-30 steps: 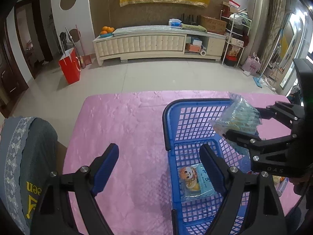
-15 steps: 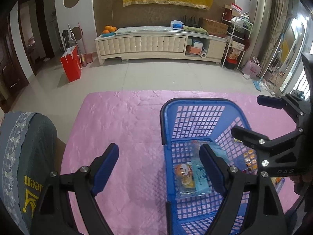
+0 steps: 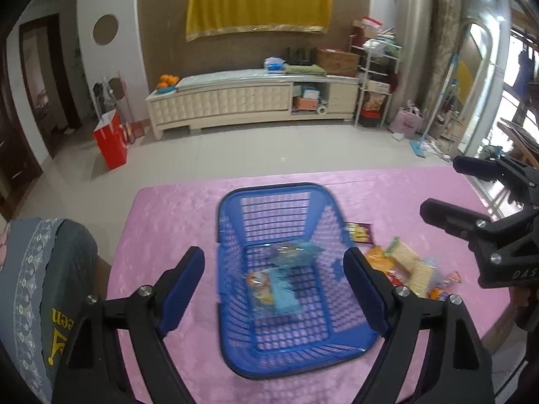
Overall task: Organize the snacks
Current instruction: 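Withdraw both grippers from the basket back over the snack pile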
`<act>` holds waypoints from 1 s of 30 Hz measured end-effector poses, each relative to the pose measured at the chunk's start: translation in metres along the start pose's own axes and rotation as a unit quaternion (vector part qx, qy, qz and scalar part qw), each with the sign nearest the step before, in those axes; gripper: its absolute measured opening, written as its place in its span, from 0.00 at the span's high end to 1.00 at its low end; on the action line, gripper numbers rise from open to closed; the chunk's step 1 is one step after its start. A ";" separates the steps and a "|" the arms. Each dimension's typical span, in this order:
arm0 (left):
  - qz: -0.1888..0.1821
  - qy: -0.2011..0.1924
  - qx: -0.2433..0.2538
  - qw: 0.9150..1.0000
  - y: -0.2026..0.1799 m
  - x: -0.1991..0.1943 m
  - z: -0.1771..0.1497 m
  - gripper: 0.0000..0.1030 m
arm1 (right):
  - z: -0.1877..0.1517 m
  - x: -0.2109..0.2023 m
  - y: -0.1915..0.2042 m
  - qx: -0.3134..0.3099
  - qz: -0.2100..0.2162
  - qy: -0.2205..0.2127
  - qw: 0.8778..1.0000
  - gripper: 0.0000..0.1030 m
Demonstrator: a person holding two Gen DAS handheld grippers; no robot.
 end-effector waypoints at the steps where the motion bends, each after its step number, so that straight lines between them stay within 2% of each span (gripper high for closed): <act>1: -0.004 -0.004 0.006 1.000 -0.011 -0.008 0.001 0.20 | -0.003 -0.009 -0.005 0.004 -0.003 -0.002 1.000 0.05; 7: -0.024 -0.014 0.031 0.999 -0.062 -0.031 -0.001 0.20 | -0.031 -0.051 -0.035 0.034 -0.024 -0.009 0.999 0.05; 15: -0.048 -0.010 0.061 0.997 -0.124 -0.037 -0.011 0.19 | -0.084 -0.074 -0.077 0.077 -0.050 0.009 0.996 0.05; 21: -0.075 0.002 0.078 0.994 -0.169 -0.020 -0.025 0.19 | -0.112 -0.084 -0.101 0.091 -0.064 0.009 0.994 0.05; 30: -0.090 0.044 0.125 0.987 -0.224 0.028 -0.054 0.19 | -0.166 -0.062 -0.139 0.118 -0.075 0.041 0.989 0.05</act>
Point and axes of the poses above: each gripper's, at about its wrist camera, not at the fingertips, and x roughly the way its jaws point, y to its left, z to its top, the point moved 7 cm from there along x, roughly the way its jaws point, and after that the axes turned 3 degrees about z, right-handed, at the moved point
